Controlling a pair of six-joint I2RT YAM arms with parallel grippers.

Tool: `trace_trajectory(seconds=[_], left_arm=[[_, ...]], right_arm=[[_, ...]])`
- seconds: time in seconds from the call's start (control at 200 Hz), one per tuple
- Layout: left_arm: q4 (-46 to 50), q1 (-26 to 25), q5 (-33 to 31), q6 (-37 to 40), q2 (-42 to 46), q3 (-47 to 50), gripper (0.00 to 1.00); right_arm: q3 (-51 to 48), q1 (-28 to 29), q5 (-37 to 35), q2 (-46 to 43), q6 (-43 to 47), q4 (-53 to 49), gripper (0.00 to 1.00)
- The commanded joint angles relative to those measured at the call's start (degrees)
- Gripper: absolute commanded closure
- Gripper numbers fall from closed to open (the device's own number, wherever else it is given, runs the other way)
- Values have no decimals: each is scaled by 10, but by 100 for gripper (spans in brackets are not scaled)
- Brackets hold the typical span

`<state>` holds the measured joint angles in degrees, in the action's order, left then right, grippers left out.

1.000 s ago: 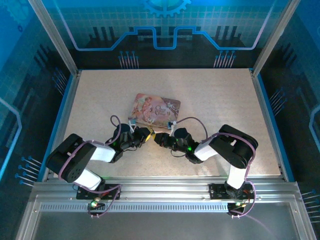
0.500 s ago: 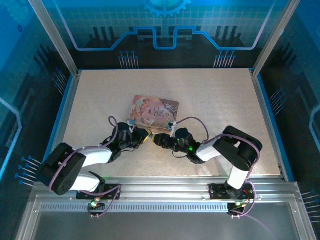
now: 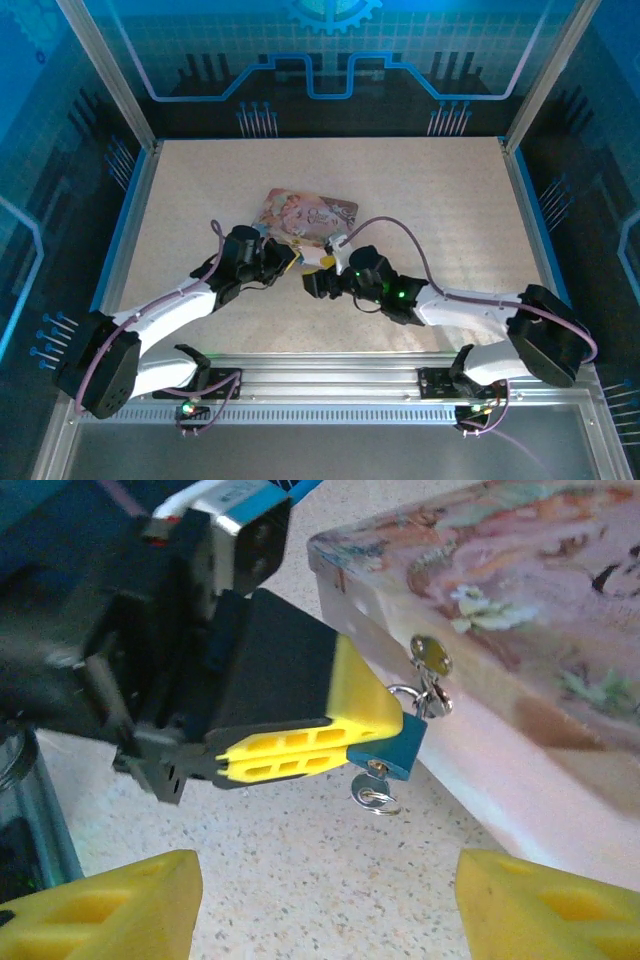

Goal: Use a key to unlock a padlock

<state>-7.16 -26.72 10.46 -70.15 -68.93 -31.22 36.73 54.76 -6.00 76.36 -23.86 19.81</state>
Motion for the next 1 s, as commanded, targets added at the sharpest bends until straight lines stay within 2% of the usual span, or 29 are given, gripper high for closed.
trace_trajectory(seconds=[0.0, 0.19, 0.465, 0.575, 0.725, 0.995], left_arm=[[33, 3, 3, -26, 3, -27, 100], [45, 3, 2, -39, 0, -35, 100], [72, 2, 13, -90, -8, -48, 100], [81, 2, 15, -100, -9, -54, 100], [82, 2, 19, -113, -10, -56, 100], [81, 2, 22, -118, -9, -53, 100]], right_arm=[[15, 21, -81, -18, 153, -102, 31], [34, 31, -158, -19, 265, -146, 28], [-16, 53, -160, 1, 486, 12, 27], [4, 57, -158, 28, 501, 15, 27], [18, 58, -151, 65, 475, 50, 29], [44, 58, -138, 108, 463, 70, 38]])
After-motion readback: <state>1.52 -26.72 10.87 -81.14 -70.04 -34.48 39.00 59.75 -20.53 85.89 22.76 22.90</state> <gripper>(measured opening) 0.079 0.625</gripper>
